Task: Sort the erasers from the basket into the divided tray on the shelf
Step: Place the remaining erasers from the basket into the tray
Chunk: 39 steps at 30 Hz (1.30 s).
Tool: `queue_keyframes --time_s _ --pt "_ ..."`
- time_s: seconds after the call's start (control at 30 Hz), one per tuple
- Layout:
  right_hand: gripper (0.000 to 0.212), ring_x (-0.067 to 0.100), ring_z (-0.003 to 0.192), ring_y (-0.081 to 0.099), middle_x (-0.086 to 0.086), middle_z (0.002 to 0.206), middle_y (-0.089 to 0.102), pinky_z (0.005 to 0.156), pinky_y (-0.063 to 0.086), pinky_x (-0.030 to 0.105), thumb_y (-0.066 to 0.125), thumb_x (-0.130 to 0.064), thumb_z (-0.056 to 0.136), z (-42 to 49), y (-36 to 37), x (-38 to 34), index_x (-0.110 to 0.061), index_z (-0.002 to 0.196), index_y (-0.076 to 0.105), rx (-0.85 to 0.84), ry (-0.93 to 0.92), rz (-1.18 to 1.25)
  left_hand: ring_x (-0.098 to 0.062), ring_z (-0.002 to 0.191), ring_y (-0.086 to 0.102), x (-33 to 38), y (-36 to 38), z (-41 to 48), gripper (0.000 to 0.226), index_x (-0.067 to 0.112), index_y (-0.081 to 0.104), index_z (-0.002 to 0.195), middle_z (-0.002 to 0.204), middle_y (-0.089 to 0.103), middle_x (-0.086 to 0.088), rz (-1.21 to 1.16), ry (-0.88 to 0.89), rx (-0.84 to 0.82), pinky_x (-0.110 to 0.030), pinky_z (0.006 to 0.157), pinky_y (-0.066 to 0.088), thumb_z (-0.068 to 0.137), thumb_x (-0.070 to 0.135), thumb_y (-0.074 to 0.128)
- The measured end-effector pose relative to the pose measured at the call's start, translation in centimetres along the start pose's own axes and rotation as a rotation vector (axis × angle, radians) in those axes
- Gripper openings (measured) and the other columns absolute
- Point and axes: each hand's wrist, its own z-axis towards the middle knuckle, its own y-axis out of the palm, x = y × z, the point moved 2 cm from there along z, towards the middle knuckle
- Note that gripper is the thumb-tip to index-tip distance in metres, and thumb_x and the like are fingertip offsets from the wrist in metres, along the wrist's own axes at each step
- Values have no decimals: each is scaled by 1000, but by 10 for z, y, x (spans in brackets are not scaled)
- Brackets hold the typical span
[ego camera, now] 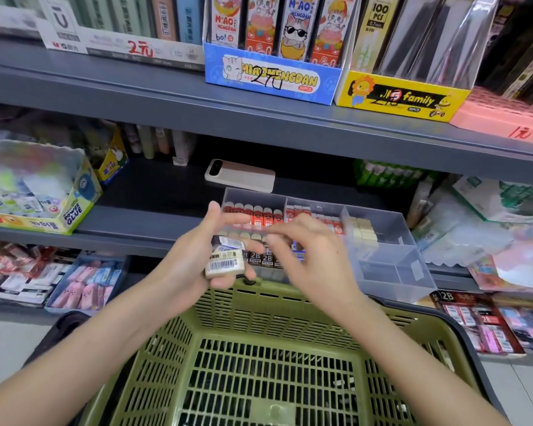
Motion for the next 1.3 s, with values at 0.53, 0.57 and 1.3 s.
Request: queue_keyframes --time_s 0.53,0.57,1.3 --pt "11 18 72 63 5 79 66 69 54 31 65 -6 82 -59 -24 -20 -17 84 65 -127 416 733 -13 63 69 -32 57 -23 33 19 64 101 106 63 -6 79 29 219 -23 45 50 100 37 37" --pt "12 13 72 63 3 82 68 68 53 24 64 -5 83 -60 -33 -14 -16 87 66 -101 423 758 -15 58 68 -32 59 -23 33 15 63 104 99 65 -10 39 6 202 -22 42 48 99 36 38" --pt "29 15 110 57 -15 116 65 92 36 32 43 -24 95 8 -85 182 -33 104 68 -443 258 -453 -31 93 70 -29 98 -3 23 23 40 93 100 72 -18 -10 -220 -169 -36 71 59 78 25 57"
